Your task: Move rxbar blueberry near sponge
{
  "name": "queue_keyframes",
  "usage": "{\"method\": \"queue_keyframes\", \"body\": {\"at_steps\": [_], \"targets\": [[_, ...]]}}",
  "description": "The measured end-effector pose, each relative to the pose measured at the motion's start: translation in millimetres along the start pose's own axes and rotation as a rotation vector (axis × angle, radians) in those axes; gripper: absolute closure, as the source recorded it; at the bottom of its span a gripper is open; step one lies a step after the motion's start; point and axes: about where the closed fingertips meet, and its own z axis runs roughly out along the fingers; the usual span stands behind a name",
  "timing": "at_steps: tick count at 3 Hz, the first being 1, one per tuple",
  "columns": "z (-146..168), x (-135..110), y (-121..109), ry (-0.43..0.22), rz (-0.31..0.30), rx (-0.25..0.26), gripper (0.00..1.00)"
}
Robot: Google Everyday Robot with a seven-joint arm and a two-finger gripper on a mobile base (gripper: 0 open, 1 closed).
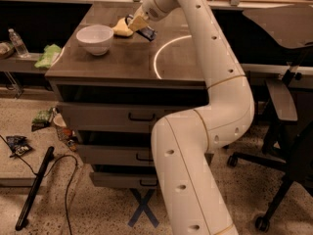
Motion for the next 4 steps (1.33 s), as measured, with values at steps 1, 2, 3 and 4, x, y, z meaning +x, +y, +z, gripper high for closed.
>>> {"method": "queue_keyframes", "body": {"at_steps": [1,2,3,4], "targets": [[14.4,-12.0,4.3,-0.038,-0.029,-0.005,0.96],[16.4,-17.0,-1.6,-0.046,-0.055,0.017,0.74],[17.1,-14.6,-7.0,-0.04,-0.065,0.033,0.5],[12.6,-15.2,-11.7,-0.033,-0.085,0.049,0.27]]}}
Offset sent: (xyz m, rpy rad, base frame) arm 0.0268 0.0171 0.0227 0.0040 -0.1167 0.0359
